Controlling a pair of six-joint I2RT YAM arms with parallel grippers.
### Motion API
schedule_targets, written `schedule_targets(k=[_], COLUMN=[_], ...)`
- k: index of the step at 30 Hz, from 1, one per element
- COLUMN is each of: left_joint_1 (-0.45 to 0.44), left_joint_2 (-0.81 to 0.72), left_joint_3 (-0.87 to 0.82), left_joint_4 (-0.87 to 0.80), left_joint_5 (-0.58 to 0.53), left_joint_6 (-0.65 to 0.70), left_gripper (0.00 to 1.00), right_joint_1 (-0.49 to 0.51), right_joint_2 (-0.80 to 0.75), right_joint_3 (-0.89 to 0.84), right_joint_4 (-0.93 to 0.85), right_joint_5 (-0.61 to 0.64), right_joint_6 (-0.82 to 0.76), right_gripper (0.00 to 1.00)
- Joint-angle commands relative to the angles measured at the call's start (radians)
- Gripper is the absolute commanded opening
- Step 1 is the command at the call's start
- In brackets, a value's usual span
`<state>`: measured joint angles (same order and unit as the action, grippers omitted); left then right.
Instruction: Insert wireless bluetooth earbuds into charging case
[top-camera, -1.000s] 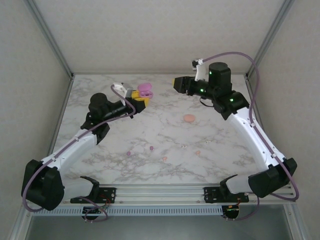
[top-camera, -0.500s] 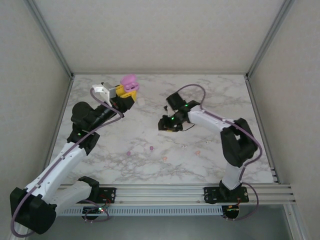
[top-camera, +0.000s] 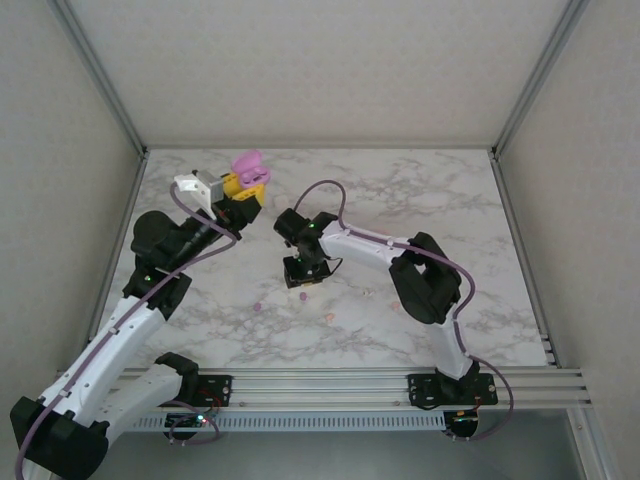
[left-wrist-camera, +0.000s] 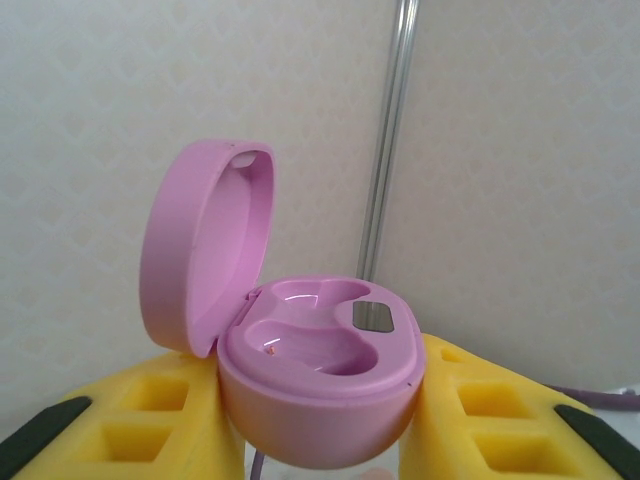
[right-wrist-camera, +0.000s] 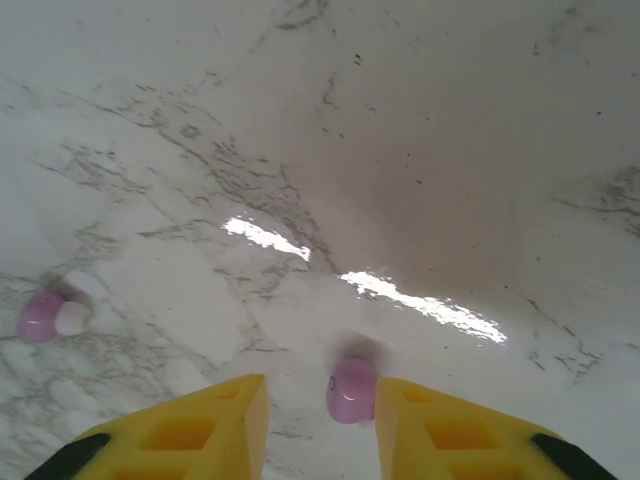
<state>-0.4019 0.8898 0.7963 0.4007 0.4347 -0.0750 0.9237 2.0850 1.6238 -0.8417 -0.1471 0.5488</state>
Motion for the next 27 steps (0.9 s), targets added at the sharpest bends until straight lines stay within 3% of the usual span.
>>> schedule_targets(k=[1, 27], left_joint_1=[0.003, 0.003], left_joint_2=[-0.013, 0.001], left_joint_3=[0.026, 0.041], left_joint_4=[0.006, -0.014], left_joint_5=[-0.013, 0.005], left_joint_6=[0.014, 0.017], left_gripper=[0.27, 0.29], right_joint_1=[0.019, 0.058], right_joint_2=[0.035, 0.143], right_joint_3=[0.049, 0.120], right_joint_4=[-0.090, -0.158], right_joint_5=[0.064, 0.101], right_joint_6=[0.022, 0.011], right_gripper=[0.33, 0.26])
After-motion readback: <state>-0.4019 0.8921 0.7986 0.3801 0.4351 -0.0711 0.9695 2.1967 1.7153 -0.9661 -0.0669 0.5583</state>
